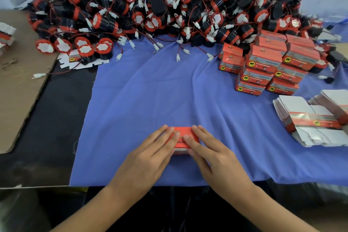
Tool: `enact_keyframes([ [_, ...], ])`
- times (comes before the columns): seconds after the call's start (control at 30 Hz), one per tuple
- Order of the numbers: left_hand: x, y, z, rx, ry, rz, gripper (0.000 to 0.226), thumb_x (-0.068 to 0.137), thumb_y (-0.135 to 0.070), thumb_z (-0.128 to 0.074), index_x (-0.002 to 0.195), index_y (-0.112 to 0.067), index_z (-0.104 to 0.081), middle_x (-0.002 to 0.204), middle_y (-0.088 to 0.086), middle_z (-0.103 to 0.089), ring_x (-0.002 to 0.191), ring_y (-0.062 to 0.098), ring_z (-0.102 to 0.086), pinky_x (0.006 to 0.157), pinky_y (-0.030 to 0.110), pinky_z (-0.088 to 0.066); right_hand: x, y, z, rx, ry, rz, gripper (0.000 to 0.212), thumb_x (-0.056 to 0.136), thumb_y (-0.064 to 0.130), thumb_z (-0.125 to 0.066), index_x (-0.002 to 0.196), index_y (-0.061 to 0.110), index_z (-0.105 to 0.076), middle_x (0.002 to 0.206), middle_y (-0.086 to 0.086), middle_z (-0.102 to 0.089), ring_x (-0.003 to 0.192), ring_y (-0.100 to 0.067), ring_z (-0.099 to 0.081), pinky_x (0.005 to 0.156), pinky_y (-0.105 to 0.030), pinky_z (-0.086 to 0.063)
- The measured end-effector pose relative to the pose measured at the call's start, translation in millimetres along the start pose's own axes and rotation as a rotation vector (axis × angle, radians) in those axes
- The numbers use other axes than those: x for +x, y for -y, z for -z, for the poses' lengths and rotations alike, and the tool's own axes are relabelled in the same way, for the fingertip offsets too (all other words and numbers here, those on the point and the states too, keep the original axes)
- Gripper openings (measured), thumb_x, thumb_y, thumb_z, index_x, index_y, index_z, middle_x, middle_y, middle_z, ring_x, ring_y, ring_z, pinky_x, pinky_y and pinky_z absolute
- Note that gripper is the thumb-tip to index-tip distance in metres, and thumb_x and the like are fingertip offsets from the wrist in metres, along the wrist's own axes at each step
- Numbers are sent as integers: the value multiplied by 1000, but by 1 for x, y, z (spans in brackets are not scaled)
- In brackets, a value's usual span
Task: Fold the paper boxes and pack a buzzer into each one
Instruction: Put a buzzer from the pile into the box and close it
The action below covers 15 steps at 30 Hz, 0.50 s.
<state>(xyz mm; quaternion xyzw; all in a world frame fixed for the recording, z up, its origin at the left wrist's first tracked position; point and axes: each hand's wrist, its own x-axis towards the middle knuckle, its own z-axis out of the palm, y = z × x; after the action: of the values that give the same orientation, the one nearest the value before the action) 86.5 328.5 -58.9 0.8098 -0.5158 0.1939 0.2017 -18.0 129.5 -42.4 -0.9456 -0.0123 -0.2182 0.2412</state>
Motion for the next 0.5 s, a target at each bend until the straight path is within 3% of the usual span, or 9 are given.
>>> enact_keyframes([
  [0.07,-5,-1,-6,58,6,-19,44,105,-11,-50,147,-1,-53,154,12,-52,148,27,-42,120,38,-37,-3,-1,-2,-13,-2,24,39,99,23,-63,138,18,-65,151,-7,-54,142,-21,-50,108,-37,-51],
  [0.2,-13,2,-6,120,107,-24,64,96,-6,-70,154,-3,-44,161,12,-42,152,27,-35,106,40,-53,-9,-3,-5,-58,-4,59,45,98,15,-66,143,15,-60,155,-8,-49,143,-22,-49,109,-37,-50],
  [0.33,-8,-7,0,150,92,-23,47,106,-18,-52,151,-3,-48,158,13,-46,149,28,-41,102,38,-56,-15,2,-7,-121,46,44,62,91,4,-72,149,12,-52,160,-13,-41,139,-26,-54,98,-38,-57],
  [0.4,-7,-17,2,19,62,107,45,107,-27,-47,146,-6,-56,156,10,-49,146,24,-45,99,37,-58,-19,6,-8,-148,94,48,68,90,3,-71,153,12,-46,163,-14,-35,140,-26,-53,101,-38,-55],
  [0.5,1,-35,3,-496,-54,574,35,104,-30,-58,137,-24,-67,156,-8,-46,142,3,-45,111,18,-42,-27,8,-6,36,185,-52,77,95,7,-63,162,27,-29,172,0,-15,152,-9,-32,116,-25,-37],
])
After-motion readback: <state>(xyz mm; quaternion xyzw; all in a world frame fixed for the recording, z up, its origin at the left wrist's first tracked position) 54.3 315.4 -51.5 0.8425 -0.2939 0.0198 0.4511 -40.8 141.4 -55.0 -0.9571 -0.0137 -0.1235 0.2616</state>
